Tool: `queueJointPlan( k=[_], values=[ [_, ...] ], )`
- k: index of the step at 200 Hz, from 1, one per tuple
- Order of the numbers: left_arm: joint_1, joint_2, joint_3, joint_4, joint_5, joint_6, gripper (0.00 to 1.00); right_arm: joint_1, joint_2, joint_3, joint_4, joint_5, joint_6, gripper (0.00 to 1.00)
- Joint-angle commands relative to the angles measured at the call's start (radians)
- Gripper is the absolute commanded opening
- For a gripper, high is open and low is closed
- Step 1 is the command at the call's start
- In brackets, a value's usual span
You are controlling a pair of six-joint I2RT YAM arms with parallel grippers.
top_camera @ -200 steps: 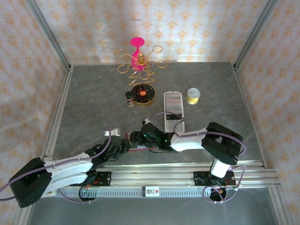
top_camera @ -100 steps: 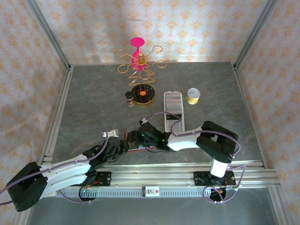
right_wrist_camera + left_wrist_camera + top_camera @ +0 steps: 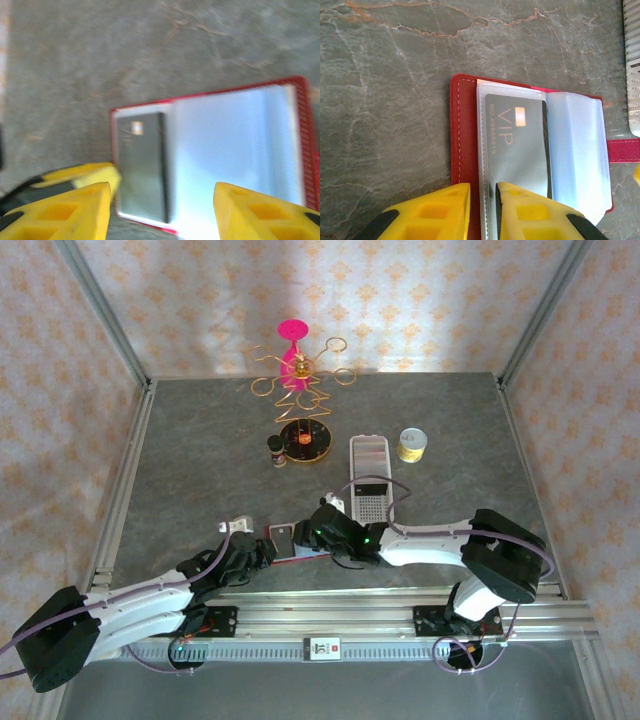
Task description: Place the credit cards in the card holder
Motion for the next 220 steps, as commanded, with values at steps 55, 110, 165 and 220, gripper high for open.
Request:
queueJointPlan(
  k=[55,110,165,220],
  values=[
    [0.001,0.005,-0.018,-0.086,-0.024,0.003,0.24,0.007,0.067,0.006,-0.046,-0.015,-0.009,0.56],
    [0.001,0.011,-0.02,-0.08,-0.025,0.005,0.24,0.008,0.093,0.019,-0.007,-0.049,-0.006,0.56],
    [0.002,0.027,-0.022,-0.067,-0.021,0.004,0.24,0.008,0.077,0.008,0.064,-0.08,0.017,0.57],
    [0.002,0.031,-0.023,-0.064,-0.018,0.004,0.24,0.008,0.071,0.009,0.094,-0.085,0.033,0.58]
  ],
)
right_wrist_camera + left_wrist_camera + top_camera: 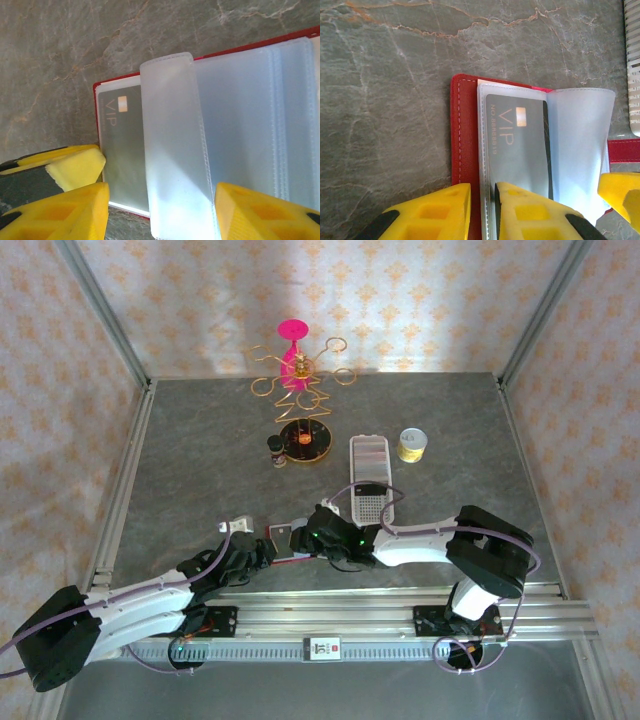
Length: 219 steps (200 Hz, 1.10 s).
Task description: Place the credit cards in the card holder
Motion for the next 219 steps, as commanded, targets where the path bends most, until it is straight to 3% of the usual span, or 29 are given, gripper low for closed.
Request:
queueJointPlan(
  k=[1,111,176,219],
  values=[
    [0.001,0.018,-0.024,-0.067,-0.018,0.004,0.23,0.006,0.002,0.009,0.029,0.005,0.013,0.58],
    [0.005,-0.003,-0.018,-0.093,-0.043,-0.002,0.24,0.006,0.063,0.013,0.312,-0.166,0.051,0.57],
    [0.011,-0.25,0.006,-0.317,-0.167,-0.042,0.42,0.005,0.148,0.055,0.331,-0.161,0.071,0.58],
    [0.013,-0.389,0.033,-0.472,-0.264,-0.085,0.47,0.006,0.194,0.072,0.39,-0.181,0.098,0.58]
  ],
)
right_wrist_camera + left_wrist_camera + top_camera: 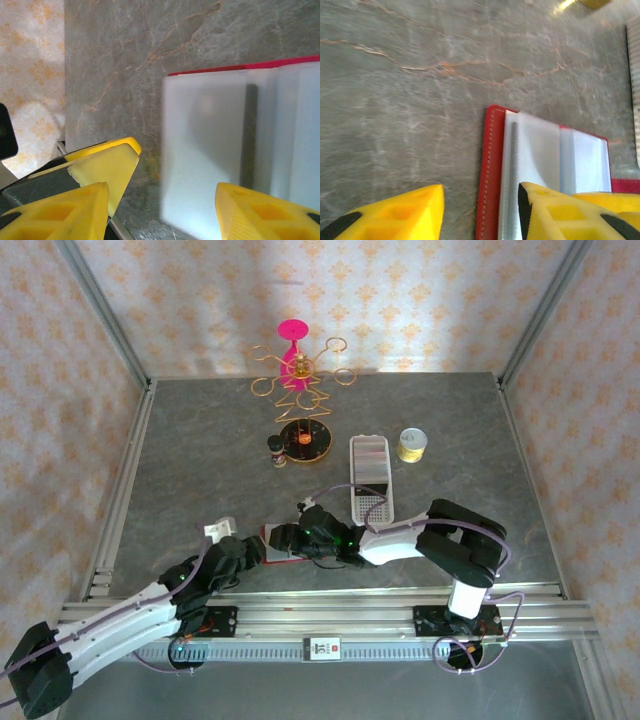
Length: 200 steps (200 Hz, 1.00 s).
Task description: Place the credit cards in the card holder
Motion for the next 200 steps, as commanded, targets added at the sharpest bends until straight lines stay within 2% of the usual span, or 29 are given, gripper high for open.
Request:
queueJointPlan(
  k=[1,21,50,101,119,147,169,183,200],
  values=[
    [0.011,-0.058,0.032,-0.145,-0.099,-0.033,0.47,0.005,0.036,0.033,0.061,-0.013,0.03,0.58],
    [0.013,-0.073,0.036,-0.135,-0.105,-0.03,0.49,0.002,0.045,0.034,0.092,-0.014,0.04,0.58],
    [0.016,0.013,0.068,-0.077,-0.07,0.007,0.56,-0.023,-0.022,0.04,0.017,0.044,-0.021,0.57],
    [0.045,0.209,0.092,0.099,0.03,0.081,0.61,-0.155,-0.336,-0.003,-0.22,0.205,-0.346,0.57],
    [0.056,0.254,0.093,0.151,0.064,0.102,0.61,-0.181,-0.46,-0.022,-0.253,0.275,-0.578,0.57],
    [0.07,0.312,0.085,0.225,0.109,0.125,0.6,-0.196,-0.586,-0.031,-0.323,0.287,-1.075,0.59],
    [0.076,0.358,0.089,0.271,0.144,0.141,0.58,-0.21,-0.648,-0.025,-0.481,0.267,-1.461,0.6],
    [0.077,0.384,0.091,0.298,0.158,0.149,0.56,-0.259,-0.643,0.013,-0.619,0.247,-1.616,0.6],
    [0.078,0.411,0.092,0.327,0.179,0.157,0.54,-0.348,-0.626,0.036,-0.705,0.263,-1.744,0.61]
  ],
)
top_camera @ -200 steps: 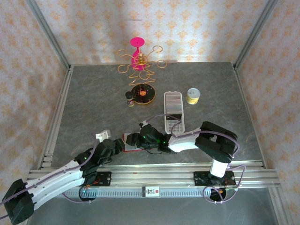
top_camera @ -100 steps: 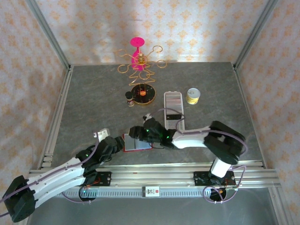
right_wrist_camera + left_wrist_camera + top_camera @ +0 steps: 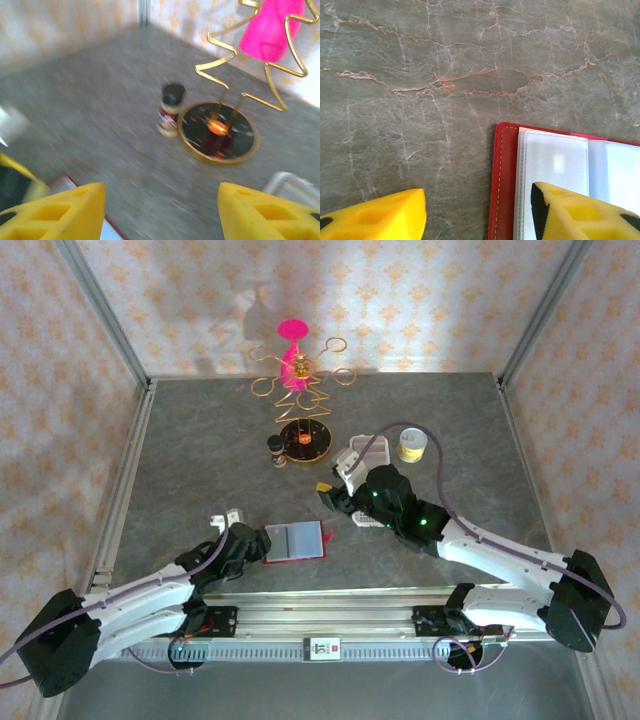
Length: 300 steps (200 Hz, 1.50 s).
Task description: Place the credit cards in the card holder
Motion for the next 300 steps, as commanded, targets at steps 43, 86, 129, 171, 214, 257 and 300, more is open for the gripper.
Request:
queueJointPlan(
  k=[43,86,129,171,214,257,300],
  values=[
    [0.006,0.11,0.018,0.234,0.197,0.058,0.51,-0.249,0.063,0.014,-0.31,-0.041,-0.748,0.67],
    [0.007,0.142,0.04,0.272,0.245,0.073,0.49,-0.347,0.181,0.072,-0.285,-0.081,-0.878,0.7],
    [0.006,0.151,0.054,0.281,0.269,0.079,0.47,-0.366,0.29,0.126,-0.265,-0.048,-0.99,0.72],
    [0.006,0.157,0.057,0.304,0.282,0.071,0.47,-0.368,0.346,0.146,-0.247,-0.052,-1.047,0.77],
    [0.007,0.176,0.06,0.301,0.278,0.074,0.46,-0.367,0.403,0.156,-0.225,-0.087,-1.06,0.81],
    [0.006,0.165,0.066,0.281,0.268,0.071,0.46,-0.361,0.46,0.154,-0.148,-0.074,-1.082,0.81],
    [0.006,0.123,0.062,0.23,0.282,0.067,0.45,-0.35,0.495,0.156,-0.102,-0.026,-1.101,0.78]
  ],
)
